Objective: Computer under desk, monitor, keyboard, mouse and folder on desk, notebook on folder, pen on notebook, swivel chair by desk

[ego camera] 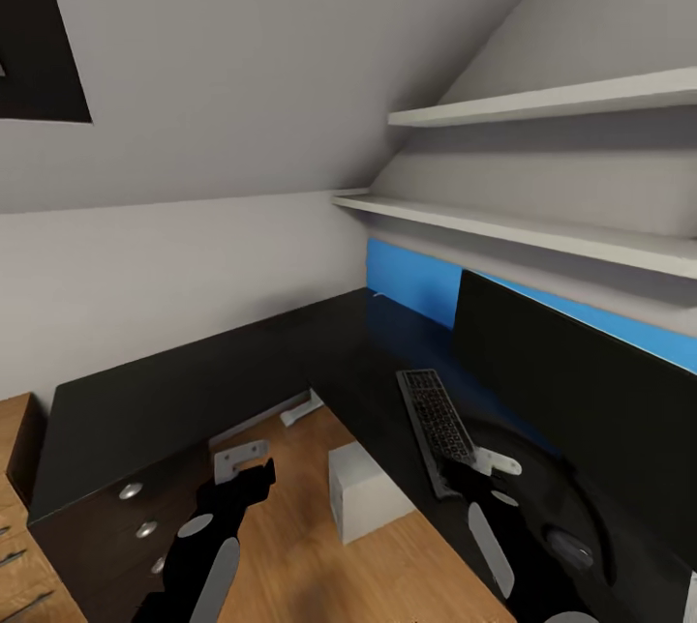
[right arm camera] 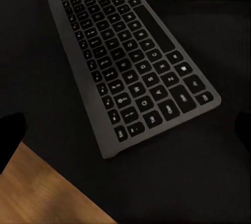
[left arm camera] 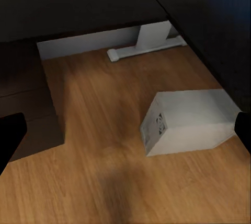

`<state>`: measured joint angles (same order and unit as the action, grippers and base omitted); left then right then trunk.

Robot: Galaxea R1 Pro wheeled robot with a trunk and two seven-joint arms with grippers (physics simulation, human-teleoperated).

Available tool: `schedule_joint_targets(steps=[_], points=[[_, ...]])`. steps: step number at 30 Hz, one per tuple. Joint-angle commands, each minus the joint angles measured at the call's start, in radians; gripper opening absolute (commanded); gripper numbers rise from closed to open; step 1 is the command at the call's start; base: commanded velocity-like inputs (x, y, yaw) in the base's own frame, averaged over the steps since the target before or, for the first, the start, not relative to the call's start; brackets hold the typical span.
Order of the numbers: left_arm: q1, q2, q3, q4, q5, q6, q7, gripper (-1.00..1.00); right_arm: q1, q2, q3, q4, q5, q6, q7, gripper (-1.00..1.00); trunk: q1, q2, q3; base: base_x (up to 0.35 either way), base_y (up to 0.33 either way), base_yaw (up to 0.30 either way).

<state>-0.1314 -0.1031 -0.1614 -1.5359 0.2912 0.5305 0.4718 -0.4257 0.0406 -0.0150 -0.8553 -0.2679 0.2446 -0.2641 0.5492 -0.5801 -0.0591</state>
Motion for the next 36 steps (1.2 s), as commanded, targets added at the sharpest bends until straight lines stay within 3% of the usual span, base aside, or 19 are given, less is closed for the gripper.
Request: schedule_joint_targets(steps=[1,19,30,36], points=[[-0.001,0.0,-0.001,-0.002,0.011,0.002,0.01,1.0,-0.001,0.001,0.002,-0.001,-0.007,0.004,-0.004,1.0,0.0,-0.002,-0.002,0.0,0.0,-0.268],[-0.001,0.0,-0.001,-0.004,0.011,0.003,0.01,1.0,-0.001,0.002,0.039,0.029,-0.007,0.004,-0.004,1.0,0.0,-0.002,-0.002,0.0,0.0,-0.264],[-0.001,0.0,0.0,-0.005,0.011,0.003,0.01,1.0,-0.001,0.004,0.055,0.031,-0.015,-0.033,-0.002,1.0,0.0,-0.002,-0.002,0.0,0.0,-0.041],[-0.001,0.0,0.0,-0.006,0.011,0.003,0.01,1.0,-0.001,0.004,0.055,0.033,-0.016,-0.032,0.0,1.0,0.0,-0.002,-0.002,0.0,0.0,-0.21]])
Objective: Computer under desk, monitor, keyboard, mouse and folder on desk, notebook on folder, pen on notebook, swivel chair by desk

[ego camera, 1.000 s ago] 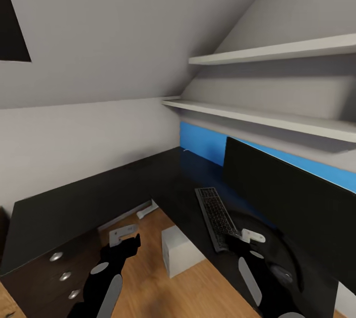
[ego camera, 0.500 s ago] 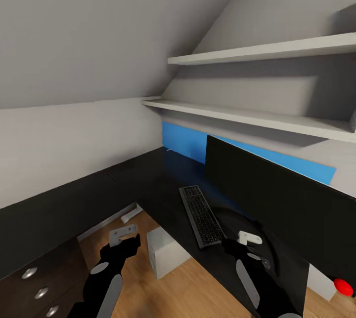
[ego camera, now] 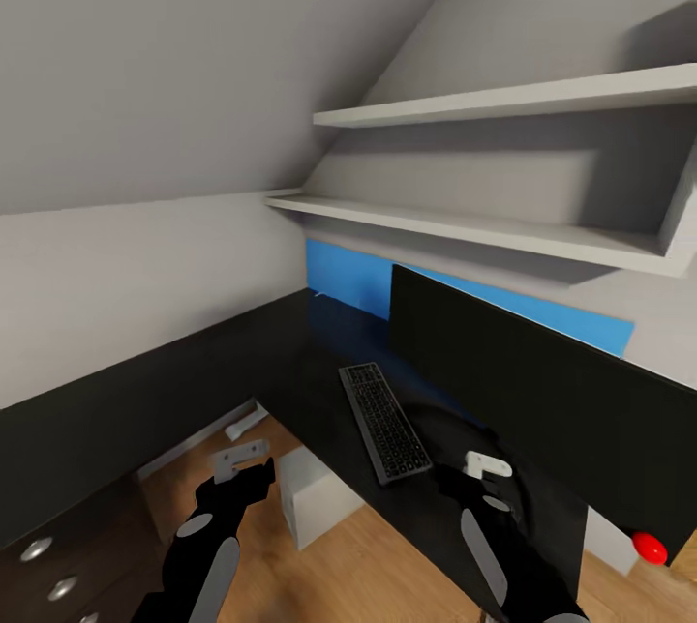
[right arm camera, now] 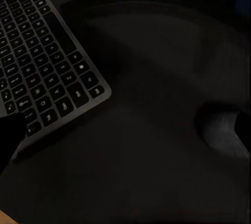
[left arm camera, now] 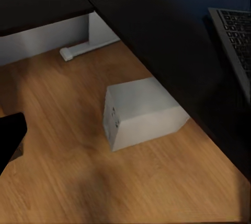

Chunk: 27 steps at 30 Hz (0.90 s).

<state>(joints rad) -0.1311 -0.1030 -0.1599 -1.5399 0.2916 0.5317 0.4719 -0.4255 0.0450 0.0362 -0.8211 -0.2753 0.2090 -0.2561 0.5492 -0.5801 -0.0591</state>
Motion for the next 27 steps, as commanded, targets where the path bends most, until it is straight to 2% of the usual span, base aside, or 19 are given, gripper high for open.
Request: schedule_joint_targets(steps=[1,15,22,27], points=[[-0.001,0.0,-0.001,-0.002,0.011,0.002,0.01,1.0,-0.001,-0.001,0.004,-0.001,-0.008,0.004,-0.008,1.0,0.0,-0.002,-0.002,0.0,0.0,-0.256],[-0.001,0.0,-0.001,-0.002,0.011,0.002,0.01,1.0,-0.001,-0.001,0.004,0.0,-0.007,0.004,-0.008,1.0,0.0,-0.002,-0.002,0.0,0.0,-0.247],[0.0,0.0,-0.001,-0.016,0.011,0.003,0.01,1.0,-0.001,-0.003,0.004,0.0,-0.003,0.003,-0.008,1.0,0.0,-0.002,-0.002,0.0,0.0,-0.034],[0.02,0.002,0.001,-0.07,0.011,0.005,0.01,1.0,-0.001,-0.008,0.005,0.002,0.0,0.002,-0.008,1.0,0.0,-0.002,-0.002,0.0,0.0,-0.002]])
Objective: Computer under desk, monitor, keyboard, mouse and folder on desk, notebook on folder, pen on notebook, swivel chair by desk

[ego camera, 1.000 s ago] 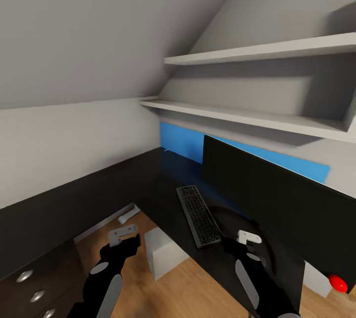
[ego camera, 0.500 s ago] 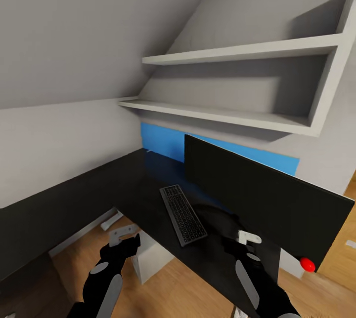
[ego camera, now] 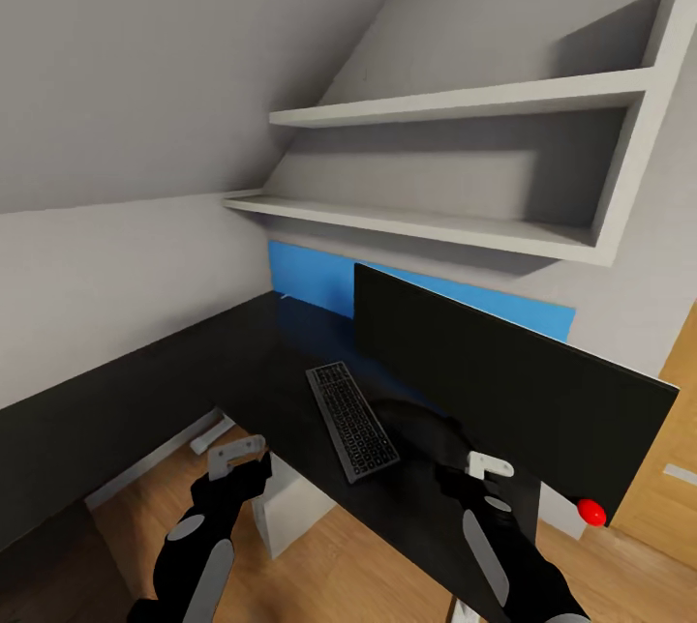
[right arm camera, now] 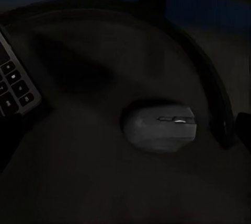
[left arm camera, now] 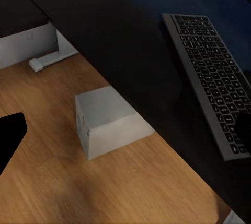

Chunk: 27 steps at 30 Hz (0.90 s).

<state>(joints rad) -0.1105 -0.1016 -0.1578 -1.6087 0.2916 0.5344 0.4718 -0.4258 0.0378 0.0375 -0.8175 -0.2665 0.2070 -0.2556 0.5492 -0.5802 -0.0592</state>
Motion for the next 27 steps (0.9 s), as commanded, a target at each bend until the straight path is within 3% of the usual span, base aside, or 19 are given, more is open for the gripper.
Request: schedule_joint_targets(steps=[1,9,17,21,22,24,27], points=[[0.001,0.0,-0.001,-0.003,0.011,0.002,0.01,1.0,-0.001,-0.001,0.004,-0.002,-0.008,0.001,-0.008,1.0,0.004,-0.009,-0.005,0.0,0.0,0.0],[0.003,0.001,0.005,-0.008,0.011,0.002,0.01,1.0,-0.001,-0.002,0.009,0.009,0.043,-0.035,-0.008,1.0,0.035,-0.065,-0.03,0.0,0.0,0.0],[0.003,0.003,0.008,-0.008,0.011,0.002,0.01,1.0,-0.002,-0.002,0.01,0.077,0.061,-0.049,-0.008,1.0,0.066,-0.121,-0.055,0.0,0.0,0.0],[0.003,0.002,0.025,-0.008,0.011,0.002,0.01,1.0,-0.002,-0.003,0.01,0.092,0.093,-0.072,-0.008,1.0,0.081,-0.149,-0.068,0.0,0.0,0.0],[0.003,0.0,0.149,-0.007,0.022,0.014,0.009,1.0,-0.003,-0.001,0.01,0.123,0.135,-0.093,-0.009,1.0,0.085,-0.156,-0.071,0.0,0.0,0.0],[0.003,0.001,0.179,-0.007,0.058,0.026,0.009,1.0,-0.004,-0.001,0.01,0.13,0.137,-0.1,-0.009,1.0,0.092,-0.17,-0.077,0.0,0.0,0.0],[0.003,0.002,0.193,-0.007,0.101,0.044,0.008,1.0,-0.004,-0.001,0.01,0.134,0.138,-0.104,-0.009,1.0,0.104,-0.191,-0.087,0.0,0.0,0.0]])
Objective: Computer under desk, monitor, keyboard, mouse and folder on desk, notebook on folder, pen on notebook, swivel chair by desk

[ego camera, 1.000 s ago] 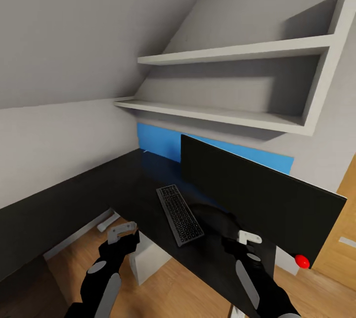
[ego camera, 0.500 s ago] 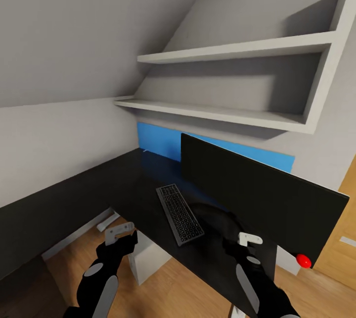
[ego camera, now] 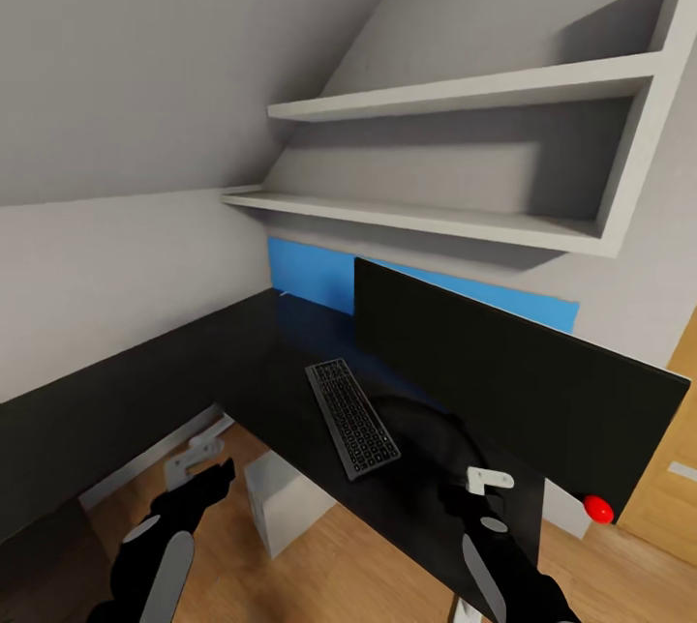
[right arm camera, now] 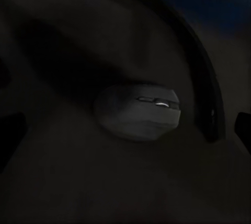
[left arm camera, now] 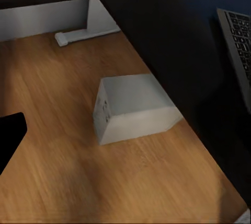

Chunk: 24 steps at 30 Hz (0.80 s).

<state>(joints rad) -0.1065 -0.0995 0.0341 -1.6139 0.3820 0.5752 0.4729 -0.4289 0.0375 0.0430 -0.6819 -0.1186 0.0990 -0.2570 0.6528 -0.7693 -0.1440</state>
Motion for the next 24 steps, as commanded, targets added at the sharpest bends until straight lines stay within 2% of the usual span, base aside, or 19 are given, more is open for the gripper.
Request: schedule_joint_targets(steps=[1,5,17,24], points=[[-0.001,0.0,0.003,-0.001,0.02,0.008,0.007,1.0,-0.001,-0.001,0.005,-0.001,-0.009,0.004,-0.008,1.0,0.004,-0.009,-0.005,0.0,0.0,0.0],[-0.001,0.0,0.007,-0.001,0.033,0.015,0.007,1.0,-0.001,-0.001,0.005,-0.001,-0.009,0.002,-0.008,1.0,0.02,-0.037,-0.017,0.0,0.0,0.0],[-0.001,0.0,0.007,-0.001,0.037,0.017,0.007,1.0,-0.001,-0.001,0.005,-0.001,-0.011,0.003,-0.004,1.0,0.066,-0.121,-0.055,0.0,0.0,0.0],[-0.001,0.0,0.008,-0.001,0.037,0.017,0.007,1.0,-0.001,-0.002,0.004,-0.005,-0.01,0.003,0.073,1.0,0.092,-0.17,-0.077,0.0,0.0,0.0]])
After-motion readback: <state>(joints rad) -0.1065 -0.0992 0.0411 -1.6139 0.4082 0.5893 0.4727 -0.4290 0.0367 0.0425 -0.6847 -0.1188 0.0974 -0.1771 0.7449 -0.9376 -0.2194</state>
